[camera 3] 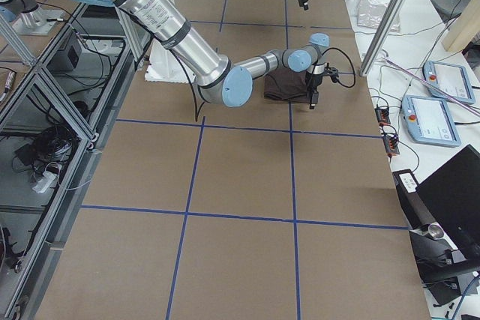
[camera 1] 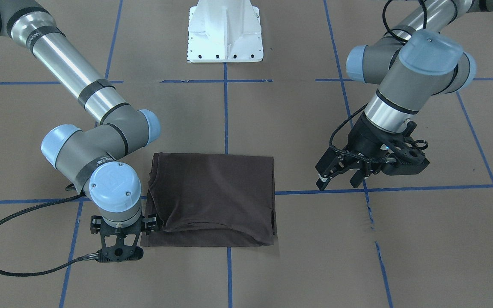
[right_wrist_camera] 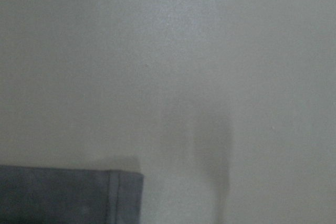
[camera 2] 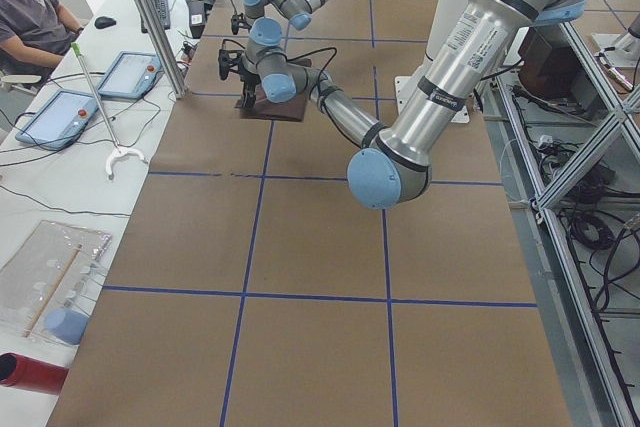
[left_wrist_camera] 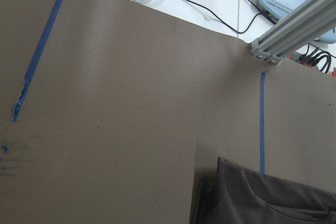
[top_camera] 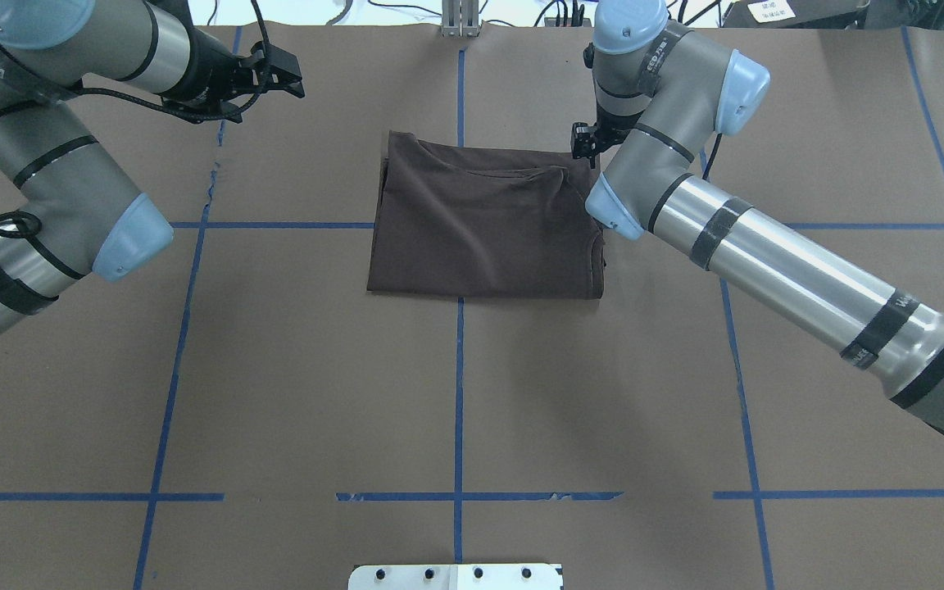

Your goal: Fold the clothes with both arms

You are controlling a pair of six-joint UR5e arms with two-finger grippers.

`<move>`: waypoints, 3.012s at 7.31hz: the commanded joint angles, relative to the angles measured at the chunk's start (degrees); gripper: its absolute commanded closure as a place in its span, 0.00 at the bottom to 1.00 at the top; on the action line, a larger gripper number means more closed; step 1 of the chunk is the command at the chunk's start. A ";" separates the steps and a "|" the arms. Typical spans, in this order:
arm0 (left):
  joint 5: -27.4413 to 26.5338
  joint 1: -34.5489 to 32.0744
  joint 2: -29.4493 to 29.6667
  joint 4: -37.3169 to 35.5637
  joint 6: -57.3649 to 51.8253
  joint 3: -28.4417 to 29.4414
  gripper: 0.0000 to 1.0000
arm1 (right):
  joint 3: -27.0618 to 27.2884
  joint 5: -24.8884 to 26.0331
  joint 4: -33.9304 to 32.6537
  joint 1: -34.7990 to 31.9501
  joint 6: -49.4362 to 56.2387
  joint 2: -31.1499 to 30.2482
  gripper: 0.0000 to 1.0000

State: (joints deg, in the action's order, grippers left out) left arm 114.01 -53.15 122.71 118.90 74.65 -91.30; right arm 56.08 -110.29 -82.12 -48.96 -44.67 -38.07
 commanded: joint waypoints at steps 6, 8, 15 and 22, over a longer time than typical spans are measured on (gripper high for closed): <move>16.24 -19.06 -23.72 -6.04 -45.75 -10.05 0.00 | 18.89 -18.81 -10.87 -26.94 32.39 -18.93 0.00; 16.16 -26.27 -23.84 -6.31 -60.43 2.90 0.00 | 19.15 -23.36 -11.48 -32.84 39.53 -25.43 0.00; 15.89 -38.25 -23.54 -19.80 -77.80 3.11 0.00 | 42.52 -27.34 -9.28 -40.67 44.41 -52.08 0.00; 17.06 -38.60 -32.00 -22.57 -77.64 -1.25 0.00 | 43.23 -31.30 -9.72 -42.62 44.14 -61.06 0.00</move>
State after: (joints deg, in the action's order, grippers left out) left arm 132.90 -91.62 91.67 95.52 -2.97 -93.59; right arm 99.01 -141.45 -92.01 -91.52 -0.53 -97.82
